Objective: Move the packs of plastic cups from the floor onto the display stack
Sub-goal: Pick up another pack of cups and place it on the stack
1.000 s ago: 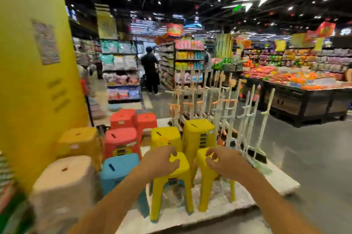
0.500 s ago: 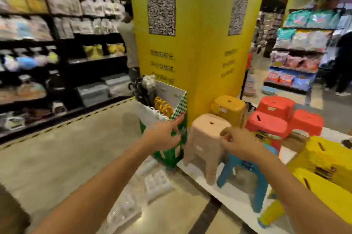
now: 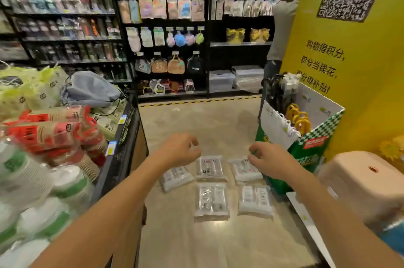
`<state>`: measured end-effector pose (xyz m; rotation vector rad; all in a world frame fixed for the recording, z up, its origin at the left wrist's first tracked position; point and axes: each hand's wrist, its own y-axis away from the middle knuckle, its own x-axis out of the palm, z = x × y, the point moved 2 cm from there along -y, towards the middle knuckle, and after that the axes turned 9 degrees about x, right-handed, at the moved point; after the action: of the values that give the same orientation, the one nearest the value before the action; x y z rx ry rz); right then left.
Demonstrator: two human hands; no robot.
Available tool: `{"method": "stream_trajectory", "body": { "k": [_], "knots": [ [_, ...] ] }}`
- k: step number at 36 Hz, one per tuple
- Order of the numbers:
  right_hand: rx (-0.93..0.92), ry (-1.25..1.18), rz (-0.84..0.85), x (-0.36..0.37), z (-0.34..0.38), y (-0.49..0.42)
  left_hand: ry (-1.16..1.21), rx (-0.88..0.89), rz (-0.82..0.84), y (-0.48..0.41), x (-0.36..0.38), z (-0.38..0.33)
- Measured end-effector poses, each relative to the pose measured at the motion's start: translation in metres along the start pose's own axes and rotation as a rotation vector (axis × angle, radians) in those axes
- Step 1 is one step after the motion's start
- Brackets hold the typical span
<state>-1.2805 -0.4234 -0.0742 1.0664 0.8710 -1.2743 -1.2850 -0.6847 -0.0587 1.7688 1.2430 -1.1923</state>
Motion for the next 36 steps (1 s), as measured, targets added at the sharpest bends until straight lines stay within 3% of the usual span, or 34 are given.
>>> {"method": "stream_trajectory", "body": {
  "k": [10,22,36],
  "knots": [
    [0.018,0.035,0.050,0.022,0.045,-0.106,0.016,-0.005,0.002,-0.080,0.000,0.085],
    [0.131,0.000,0.063,0.044,0.039,-0.223,0.093,0.052,0.083,-0.209,0.023,0.136],
    [0.068,-0.034,0.186,0.151,-0.037,-0.448,0.194,-0.103,0.136,-0.393,0.162,0.219]
  ]
}}
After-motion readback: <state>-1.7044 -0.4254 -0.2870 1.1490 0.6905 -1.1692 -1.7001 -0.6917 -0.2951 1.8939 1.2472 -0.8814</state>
